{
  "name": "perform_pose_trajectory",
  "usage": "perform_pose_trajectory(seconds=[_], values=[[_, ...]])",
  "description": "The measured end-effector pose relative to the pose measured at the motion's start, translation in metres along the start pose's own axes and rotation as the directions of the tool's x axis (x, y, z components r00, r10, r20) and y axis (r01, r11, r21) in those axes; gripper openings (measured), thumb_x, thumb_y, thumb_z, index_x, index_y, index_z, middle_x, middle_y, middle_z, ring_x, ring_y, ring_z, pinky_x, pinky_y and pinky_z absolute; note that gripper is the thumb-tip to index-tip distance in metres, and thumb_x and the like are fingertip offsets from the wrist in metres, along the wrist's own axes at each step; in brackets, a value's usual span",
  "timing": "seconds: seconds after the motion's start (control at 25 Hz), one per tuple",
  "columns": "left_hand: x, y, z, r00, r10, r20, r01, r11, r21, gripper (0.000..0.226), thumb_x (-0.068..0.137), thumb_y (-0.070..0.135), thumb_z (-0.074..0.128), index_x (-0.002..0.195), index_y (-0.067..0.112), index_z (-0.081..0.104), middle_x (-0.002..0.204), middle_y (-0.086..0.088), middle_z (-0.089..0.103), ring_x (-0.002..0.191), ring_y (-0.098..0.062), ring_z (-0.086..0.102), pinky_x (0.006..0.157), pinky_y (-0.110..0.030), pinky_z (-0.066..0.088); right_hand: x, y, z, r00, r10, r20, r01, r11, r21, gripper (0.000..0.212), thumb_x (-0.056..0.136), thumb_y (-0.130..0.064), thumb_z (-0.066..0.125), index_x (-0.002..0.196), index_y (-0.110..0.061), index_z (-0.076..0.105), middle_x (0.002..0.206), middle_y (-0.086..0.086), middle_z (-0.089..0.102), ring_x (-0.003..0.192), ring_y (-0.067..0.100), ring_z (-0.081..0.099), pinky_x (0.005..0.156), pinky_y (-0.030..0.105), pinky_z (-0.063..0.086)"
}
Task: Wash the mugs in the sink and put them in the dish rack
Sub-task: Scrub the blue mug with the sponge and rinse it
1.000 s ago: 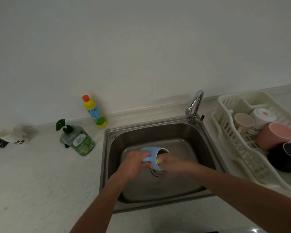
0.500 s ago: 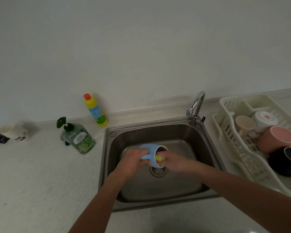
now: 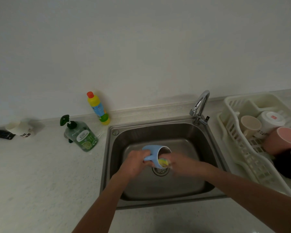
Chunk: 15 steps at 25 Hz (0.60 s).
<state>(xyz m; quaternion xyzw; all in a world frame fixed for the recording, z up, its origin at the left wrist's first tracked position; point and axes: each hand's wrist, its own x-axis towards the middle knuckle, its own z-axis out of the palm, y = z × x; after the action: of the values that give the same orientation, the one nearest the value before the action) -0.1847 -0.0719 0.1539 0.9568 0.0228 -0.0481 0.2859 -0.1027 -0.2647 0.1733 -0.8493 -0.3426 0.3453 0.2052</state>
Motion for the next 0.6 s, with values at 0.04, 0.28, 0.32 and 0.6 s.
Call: perform_pose_trajectory(seconds=[0.04,0.28,0.32,0.6], values=[[0.000,0.000,0.002,1.000,-0.006,0.003,0.006,1.000,0.016,0.020,0.088,0.028,0.071,0.097,0.011,0.068,0.095,-0.002,0.070,0.083,-0.007,0.059,0.075,-0.016,0.043,0.000,0.005,-0.001,0.999,0.017,0.027,-0.012,0.988,-0.152,0.040,0.101,-0.018,0.051,0.141,-0.009,0.049,0.140,0.007,0.054,0.126,0.020,0.052,0.098,0.020,0.038],[0.005,0.008,0.003,0.999,0.039,-0.001,-0.039,0.998,-0.046,0.027,0.088,0.032,0.064,0.089,0.006,0.070,0.086,-0.006,0.072,0.077,-0.014,0.066,0.074,-0.031,0.054,0.026,-0.009,0.001,0.994,0.101,0.036,-0.088,0.960,-0.267,0.031,0.100,-0.011,0.049,0.129,-0.001,0.056,0.128,0.019,0.060,0.116,0.031,0.060,0.087,0.031,0.046],[0.005,0.008,-0.001,0.999,0.034,-0.026,-0.035,0.999,-0.030,0.023,0.089,0.029,0.066,0.089,0.006,0.070,0.086,-0.006,0.072,0.076,-0.014,0.065,0.073,-0.029,0.053,0.028,-0.013,0.000,0.998,0.067,0.013,-0.064,0.981,-0.186,0.028,0.098,-0.007,0.049,0.123,0.001,0.059,0.121,0.021,0.063,0.106,0.033,0.064,0.079,0.032,0.051],[0.015,-0.001,-0.003,0.999,-0.048,-0.024,0.048,0.999,0.000,0.019,0.092,0.014,0.066,0.104,-0.001,0.069,0.099,-0.017,0.069,0.093,-0.025,0.065,0.086,-0.029,0.047,0.015,0.002,-0.014,0.994,-0.043,0.098,0.098,0.742,-0.664,0.044,0.104,-0.024,0.039,0.147,-0.015,0.040,0.150,0.007,0.045,0.145,0.023,0.030,0.121,0.056,0.003]])
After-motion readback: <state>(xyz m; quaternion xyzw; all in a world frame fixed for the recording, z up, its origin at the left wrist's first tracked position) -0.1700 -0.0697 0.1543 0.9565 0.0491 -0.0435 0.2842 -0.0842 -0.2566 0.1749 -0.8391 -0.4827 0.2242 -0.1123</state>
